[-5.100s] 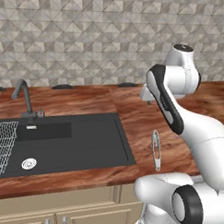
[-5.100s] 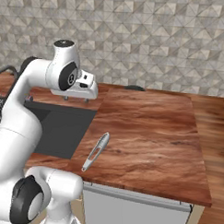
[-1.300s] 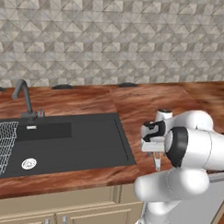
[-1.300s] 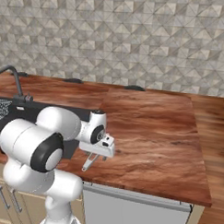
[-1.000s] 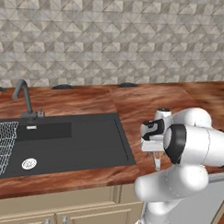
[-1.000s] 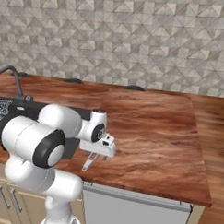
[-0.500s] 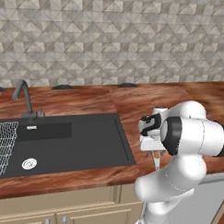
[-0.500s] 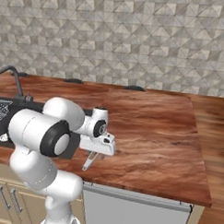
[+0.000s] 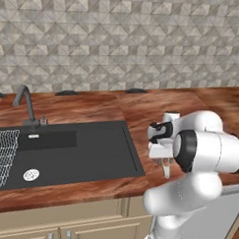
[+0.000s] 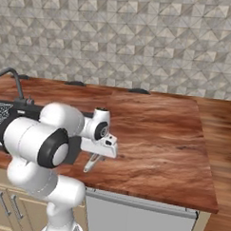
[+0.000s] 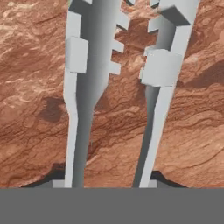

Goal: Pick up the tongs from the counter and place them near the plate next to the oven.

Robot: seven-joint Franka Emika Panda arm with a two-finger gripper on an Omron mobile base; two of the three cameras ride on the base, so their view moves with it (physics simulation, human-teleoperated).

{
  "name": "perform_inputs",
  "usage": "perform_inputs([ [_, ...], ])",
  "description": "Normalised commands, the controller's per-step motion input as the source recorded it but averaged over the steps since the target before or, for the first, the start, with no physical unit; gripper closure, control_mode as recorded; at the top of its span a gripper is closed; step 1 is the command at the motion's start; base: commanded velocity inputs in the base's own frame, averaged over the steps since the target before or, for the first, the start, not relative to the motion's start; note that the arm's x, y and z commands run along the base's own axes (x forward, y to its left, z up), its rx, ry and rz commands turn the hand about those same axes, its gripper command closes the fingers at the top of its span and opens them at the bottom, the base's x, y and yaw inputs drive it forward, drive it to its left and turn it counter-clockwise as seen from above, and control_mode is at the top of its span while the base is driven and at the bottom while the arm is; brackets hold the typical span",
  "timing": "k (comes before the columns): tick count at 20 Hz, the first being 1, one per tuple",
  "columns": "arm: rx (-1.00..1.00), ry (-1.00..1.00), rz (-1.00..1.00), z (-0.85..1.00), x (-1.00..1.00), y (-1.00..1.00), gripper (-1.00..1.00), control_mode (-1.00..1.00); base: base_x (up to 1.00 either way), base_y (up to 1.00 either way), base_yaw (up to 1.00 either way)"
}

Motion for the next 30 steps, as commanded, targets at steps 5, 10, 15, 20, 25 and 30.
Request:
perform_inputs([
  [5, 0.0, -0.29, 0.0, 0.57, -0.48, 0.24, 1.0, -1.0, 0.0, 0.0, 0.0],
  [10, 0.0, -0.11, 0.0, 1.0, -0.43, 0.22, 1.0, -1.0, 0.0, 0.0, 0.0],
  [15, 0.0, 0.0, 0.0, 1.0, -0.28, 0.17, 1.0, -1.0, 0.0, 0.0, 0.0],
  [20, -0.02, 0.05, 0.0, 1.0, -0.18, 0.09, 1.0, -1.0, 0.0, 0.0, 0.0],
  [25, -0.02, 0.17, 0.0, 0.92, -0.08, 0.07, 1.0, -1.0, 0.0, 0.0, 0.0],
  [30, -0.03, 0.18, 0.0, 0.37, 0.0, 0.01, 1.0, -1.0, 0.0, 0.0, 0.0],
])
